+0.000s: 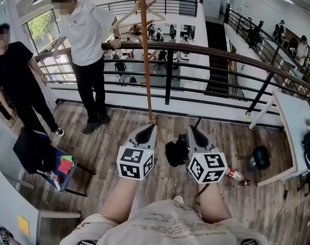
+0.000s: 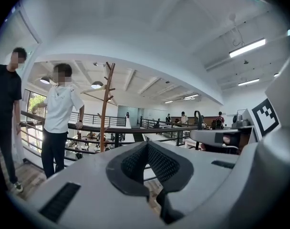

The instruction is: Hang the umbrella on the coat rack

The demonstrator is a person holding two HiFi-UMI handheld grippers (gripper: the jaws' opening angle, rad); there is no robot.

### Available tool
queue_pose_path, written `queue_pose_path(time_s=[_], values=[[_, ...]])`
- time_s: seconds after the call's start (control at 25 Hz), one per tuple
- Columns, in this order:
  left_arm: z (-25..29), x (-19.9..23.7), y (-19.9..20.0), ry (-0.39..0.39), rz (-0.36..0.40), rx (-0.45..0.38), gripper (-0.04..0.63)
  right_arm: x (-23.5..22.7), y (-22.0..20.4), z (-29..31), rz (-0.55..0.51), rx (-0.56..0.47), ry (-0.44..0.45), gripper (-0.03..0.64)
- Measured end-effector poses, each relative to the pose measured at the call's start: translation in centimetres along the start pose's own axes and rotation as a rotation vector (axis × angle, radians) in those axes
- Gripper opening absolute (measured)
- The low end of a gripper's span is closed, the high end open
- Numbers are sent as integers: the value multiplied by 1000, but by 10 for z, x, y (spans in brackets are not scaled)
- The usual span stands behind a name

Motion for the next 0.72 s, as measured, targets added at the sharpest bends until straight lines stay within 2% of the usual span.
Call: queue_pose_path(time_s=[0.24,0.72], values=[[18,-19,12,-18,7,5,5,-23,10,-1,-12,13,19,6],[90,-47,21,21,-10,20,5,-93,36,20,-32,32,73,6]])
Point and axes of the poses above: the fingertips, and each gripper's own axes: z forward along the fingers, x to its left, y out of its top, the point moved 7 cm from there along -z, backward along the fingers, and after that the axes turned 14 degrees about z, right-handed, at the moved point
